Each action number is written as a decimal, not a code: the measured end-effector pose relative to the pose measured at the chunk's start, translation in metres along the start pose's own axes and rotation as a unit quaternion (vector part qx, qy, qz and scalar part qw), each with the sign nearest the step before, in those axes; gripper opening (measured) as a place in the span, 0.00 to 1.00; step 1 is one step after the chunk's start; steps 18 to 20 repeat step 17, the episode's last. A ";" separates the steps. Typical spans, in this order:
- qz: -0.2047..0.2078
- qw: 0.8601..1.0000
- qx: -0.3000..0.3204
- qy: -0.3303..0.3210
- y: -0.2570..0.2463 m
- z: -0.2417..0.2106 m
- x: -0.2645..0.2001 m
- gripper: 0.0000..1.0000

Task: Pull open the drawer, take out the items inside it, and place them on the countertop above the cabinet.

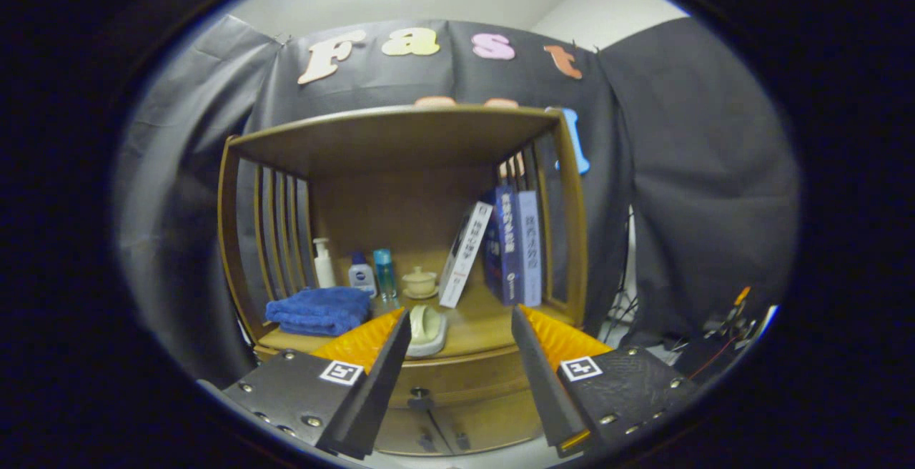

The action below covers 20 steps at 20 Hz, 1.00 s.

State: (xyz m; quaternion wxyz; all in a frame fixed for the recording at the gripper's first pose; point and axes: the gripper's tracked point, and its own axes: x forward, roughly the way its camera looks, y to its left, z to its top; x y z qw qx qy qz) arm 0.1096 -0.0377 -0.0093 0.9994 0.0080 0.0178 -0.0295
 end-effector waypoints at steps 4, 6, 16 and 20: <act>-0.015 1.000 -0.010 -0.019 -0.009 0.038 -0.035 0.85; 0.000 1.000 -0.001 -0.026 -0.005 0.048 -0.050 0.85; 0.066 0.996 -0.025 -0.045 0.018 0.067 -0.090 0.76; 0.062 0.997 -0.026 -0.044 0.016 0.067 -0.090 0.76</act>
